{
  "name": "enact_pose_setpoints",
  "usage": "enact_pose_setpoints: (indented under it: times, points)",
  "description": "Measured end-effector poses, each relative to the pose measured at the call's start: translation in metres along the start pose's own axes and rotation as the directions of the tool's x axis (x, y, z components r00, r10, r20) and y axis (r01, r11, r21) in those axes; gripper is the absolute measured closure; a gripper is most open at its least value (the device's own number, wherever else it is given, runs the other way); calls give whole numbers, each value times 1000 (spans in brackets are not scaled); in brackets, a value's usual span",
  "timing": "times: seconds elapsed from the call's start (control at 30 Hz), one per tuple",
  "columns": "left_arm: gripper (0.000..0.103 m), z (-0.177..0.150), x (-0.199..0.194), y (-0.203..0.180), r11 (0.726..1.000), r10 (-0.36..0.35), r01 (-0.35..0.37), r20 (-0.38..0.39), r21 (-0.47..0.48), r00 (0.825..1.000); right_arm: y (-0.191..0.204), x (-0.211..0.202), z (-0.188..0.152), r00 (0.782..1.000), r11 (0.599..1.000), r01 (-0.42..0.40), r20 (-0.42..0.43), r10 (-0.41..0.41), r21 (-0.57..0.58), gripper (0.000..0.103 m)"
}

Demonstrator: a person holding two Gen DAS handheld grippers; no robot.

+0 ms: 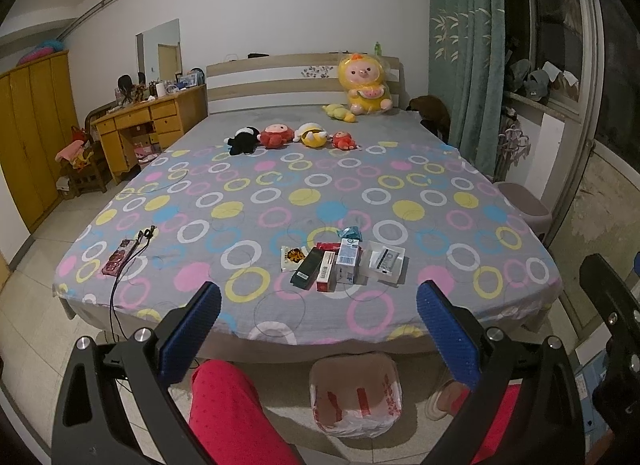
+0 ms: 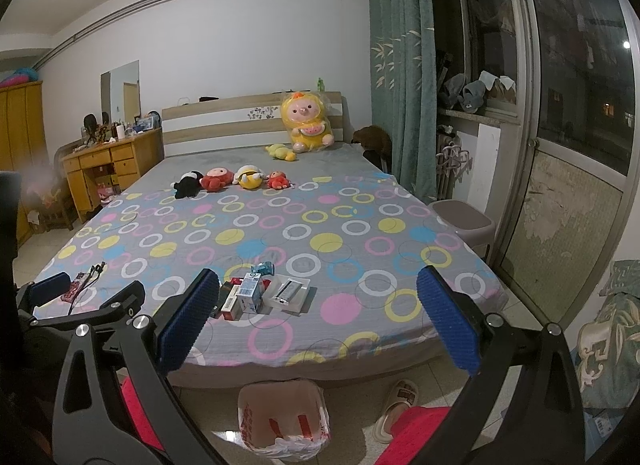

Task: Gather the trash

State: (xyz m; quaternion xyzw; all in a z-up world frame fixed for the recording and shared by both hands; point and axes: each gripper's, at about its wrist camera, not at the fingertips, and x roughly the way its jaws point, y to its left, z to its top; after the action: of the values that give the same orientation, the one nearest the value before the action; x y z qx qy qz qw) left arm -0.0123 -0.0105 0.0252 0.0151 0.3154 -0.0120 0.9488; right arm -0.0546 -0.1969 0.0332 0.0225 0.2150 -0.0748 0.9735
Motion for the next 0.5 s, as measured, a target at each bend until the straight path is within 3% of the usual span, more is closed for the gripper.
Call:
enact_pose_setpoints:
  times: [0.37,0.5]
  points:
    - [7,-3,3,4,1000,-12,12,-6,0,1000,17,-14,18,999,1000,-26,-24,26,-9,6]
    - [7,-4,11,15,999,-37,36,-44,-13,998,18,-7,21,998,998,-55,-30,55,-19,6]
